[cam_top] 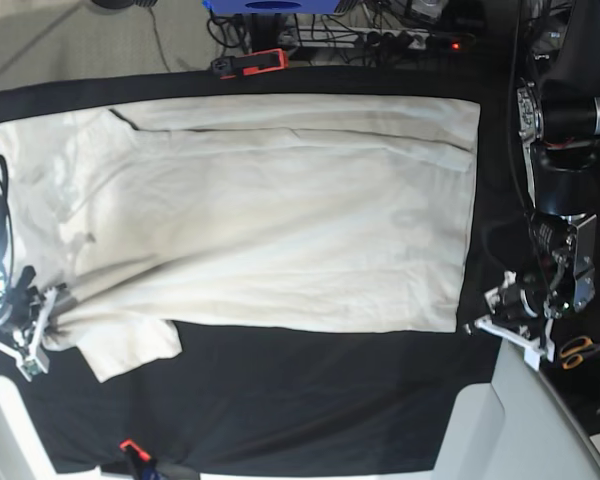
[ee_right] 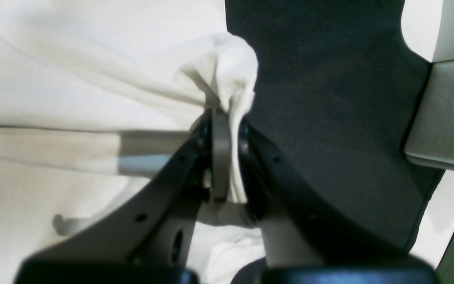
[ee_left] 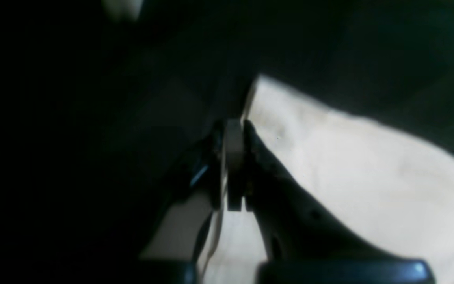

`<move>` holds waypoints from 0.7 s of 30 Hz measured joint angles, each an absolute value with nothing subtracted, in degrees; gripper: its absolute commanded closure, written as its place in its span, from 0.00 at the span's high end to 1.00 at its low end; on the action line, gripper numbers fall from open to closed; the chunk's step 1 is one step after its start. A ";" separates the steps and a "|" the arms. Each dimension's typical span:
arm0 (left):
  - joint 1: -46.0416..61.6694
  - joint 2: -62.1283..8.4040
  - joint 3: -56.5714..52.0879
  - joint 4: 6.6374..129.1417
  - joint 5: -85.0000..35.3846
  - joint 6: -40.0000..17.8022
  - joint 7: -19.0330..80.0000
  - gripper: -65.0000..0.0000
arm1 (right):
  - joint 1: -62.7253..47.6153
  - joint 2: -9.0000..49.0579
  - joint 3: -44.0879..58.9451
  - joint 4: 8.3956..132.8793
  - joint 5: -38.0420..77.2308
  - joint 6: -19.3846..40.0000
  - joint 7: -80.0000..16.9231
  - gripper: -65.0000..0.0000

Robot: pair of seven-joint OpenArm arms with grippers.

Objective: Fold the T-shirt properly
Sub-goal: 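Drag both held side edges toward the hem, stretching the shirt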

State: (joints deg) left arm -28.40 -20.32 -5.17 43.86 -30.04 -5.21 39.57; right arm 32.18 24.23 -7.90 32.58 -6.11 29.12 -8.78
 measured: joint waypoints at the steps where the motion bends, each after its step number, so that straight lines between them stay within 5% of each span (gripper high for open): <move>1: -28.53 -20.27 -5.15 43.29 -29.98 -5.19 38.72 0.14 | 32.18 24.12 -7.90 32.58 -6.09 29.12 -8.78 0.00; 3: -29.19 -19.86 -5.17 41.71 -30.20 -5.67 34.54 0.38 | 32.16 24.10 -7.90 32.58 -6.09 29.17 -8.80 0.00; 6: -29.67 -19.49 -4.67 38.74 -30.13 -5.93 30.09 0.58 | 31.86 24.16 -7.90 32.58 -6.04 29.10 -8.73 0.00; 21: -29.34 -15.27 -4.45 29.12 -29.78 -5.58 23.09 0.60 | 28.84 24.23 -7.86 36.75 -6.26 29.17 -9.19 0.00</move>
State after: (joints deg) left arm -29.34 -15.27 -4.45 29.12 -29.78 -5.58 23.09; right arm 28.84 24.23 -7.86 36.75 -6.26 29.17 -9.19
